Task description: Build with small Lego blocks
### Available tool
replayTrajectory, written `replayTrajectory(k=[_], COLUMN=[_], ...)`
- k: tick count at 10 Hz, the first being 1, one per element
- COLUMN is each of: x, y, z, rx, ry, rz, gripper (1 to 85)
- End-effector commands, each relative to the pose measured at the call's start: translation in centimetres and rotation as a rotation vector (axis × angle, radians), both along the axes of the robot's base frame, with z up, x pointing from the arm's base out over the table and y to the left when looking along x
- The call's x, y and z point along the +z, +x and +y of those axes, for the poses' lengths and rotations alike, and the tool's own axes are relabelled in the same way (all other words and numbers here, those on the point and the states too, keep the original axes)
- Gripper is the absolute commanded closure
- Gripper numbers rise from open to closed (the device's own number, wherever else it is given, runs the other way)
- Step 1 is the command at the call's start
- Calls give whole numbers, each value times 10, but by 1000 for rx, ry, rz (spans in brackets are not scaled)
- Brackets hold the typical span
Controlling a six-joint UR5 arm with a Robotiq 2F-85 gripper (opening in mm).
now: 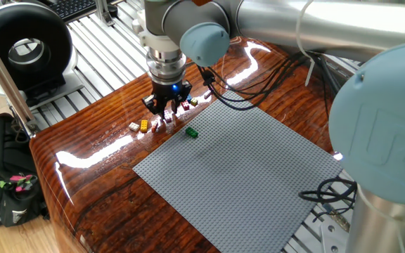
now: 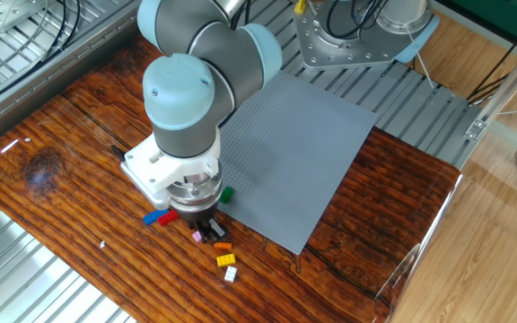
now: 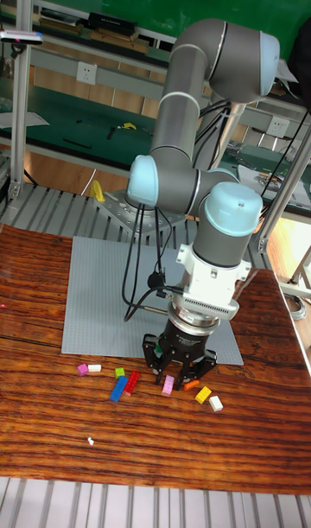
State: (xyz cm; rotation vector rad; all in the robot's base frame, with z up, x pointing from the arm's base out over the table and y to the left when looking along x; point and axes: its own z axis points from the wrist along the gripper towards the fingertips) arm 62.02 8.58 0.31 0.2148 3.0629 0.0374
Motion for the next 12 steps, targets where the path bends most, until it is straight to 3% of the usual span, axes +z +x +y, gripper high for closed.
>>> replayTrajectory(k=[1, 12], x=[1, 0], y=[2, 3], z=[0, 0], rx=[0, 6], ry=[15, 13], rz=[3, -1], gripper=[470, 500])
